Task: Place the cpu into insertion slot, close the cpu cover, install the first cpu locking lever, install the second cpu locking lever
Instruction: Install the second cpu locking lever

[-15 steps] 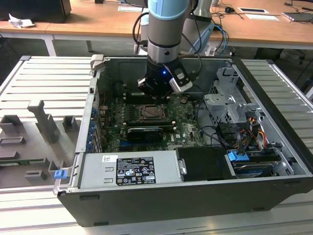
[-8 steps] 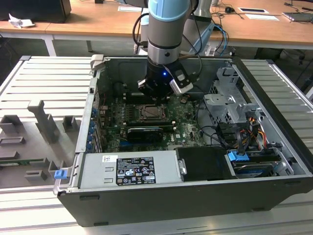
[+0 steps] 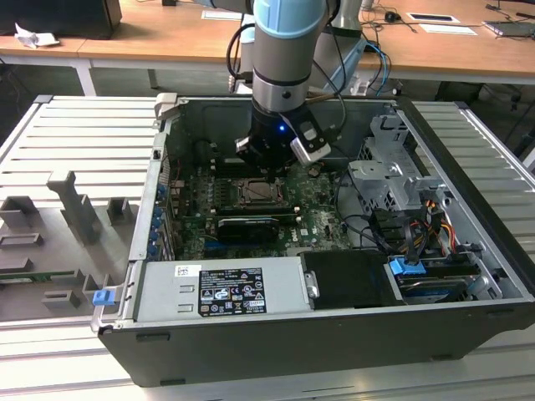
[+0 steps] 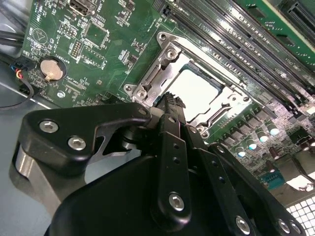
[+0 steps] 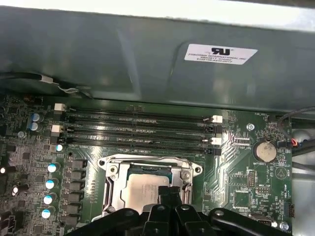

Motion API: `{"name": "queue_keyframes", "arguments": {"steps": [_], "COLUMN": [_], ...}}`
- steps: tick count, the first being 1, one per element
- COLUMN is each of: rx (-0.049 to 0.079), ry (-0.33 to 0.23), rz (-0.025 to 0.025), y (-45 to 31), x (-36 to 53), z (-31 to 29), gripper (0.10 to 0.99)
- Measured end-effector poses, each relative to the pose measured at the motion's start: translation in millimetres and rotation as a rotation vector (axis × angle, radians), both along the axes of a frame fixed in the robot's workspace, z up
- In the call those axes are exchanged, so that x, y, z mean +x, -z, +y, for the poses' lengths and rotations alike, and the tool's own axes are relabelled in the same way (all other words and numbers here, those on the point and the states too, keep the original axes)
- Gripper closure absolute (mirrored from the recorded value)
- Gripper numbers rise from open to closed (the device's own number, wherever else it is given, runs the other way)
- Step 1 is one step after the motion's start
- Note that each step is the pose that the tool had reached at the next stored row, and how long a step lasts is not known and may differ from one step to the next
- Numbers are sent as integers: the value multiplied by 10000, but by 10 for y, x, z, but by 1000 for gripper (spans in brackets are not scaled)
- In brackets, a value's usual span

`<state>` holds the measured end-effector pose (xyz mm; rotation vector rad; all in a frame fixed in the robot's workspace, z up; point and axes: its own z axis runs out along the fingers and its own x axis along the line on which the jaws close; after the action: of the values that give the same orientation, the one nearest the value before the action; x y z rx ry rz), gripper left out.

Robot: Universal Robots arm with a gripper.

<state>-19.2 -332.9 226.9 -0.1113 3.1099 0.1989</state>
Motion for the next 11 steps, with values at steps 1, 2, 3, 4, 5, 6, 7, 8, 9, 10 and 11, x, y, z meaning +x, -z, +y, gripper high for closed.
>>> {"name": "queue_keyframes", "arguments": {"steps": [1, 2, 3, 4, 5, 6, 7, 8, 9, 10, 11], "rx": [0, 1, 1, 1, 2, 1, 1, 0, -2, 0, 0], "ry": [0, 0, 0, 0, 1, 0, 0, 1, 1, 0, 0], "rz": [0, 0, 0, 0, -1, 0, 0, 0, 1, 0, 0], "y": [0, 0, 0, 0, 1, 0, 0, 0, -5, -22, -46], "x": [0, 0, 0, 0, 0, 0, 0, 0, 0, 0, 0], "z": [-4, -14, -19, -23, -26, -29, -32, -33, -35, -36, -36], "gripper": [980, 980, 980, 980, 980, 980, 980, 980, 980, 980, 980]}}
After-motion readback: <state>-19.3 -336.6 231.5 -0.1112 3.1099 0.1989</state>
